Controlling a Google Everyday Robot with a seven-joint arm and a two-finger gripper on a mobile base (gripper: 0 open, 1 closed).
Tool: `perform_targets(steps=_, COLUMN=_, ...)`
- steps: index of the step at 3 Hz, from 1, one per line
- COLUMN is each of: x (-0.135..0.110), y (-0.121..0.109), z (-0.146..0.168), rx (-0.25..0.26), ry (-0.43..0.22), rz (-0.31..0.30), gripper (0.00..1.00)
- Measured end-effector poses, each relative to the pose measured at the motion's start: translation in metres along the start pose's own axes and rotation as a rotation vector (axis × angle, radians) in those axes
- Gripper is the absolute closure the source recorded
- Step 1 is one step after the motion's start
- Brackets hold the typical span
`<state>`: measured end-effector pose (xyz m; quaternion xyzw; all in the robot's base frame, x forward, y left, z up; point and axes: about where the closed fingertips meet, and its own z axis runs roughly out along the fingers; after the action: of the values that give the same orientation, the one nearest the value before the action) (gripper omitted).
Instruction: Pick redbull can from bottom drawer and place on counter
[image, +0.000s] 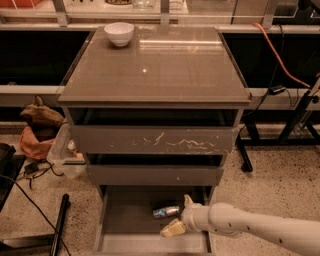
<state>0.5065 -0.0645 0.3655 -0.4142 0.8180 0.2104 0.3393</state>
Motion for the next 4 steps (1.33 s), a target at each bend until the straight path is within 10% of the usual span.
perform_targets(steps=2, x=0.023, y=0.008, z=0.025, rx=-0.025, ry=-0.006, rz=0.056, gripper=0.00)
perform_targets(steps=4, x=0.030, y=-0.034, z=0.075, rx=0.034, ry=-0.055, rz=0.026, gripper=0.00)
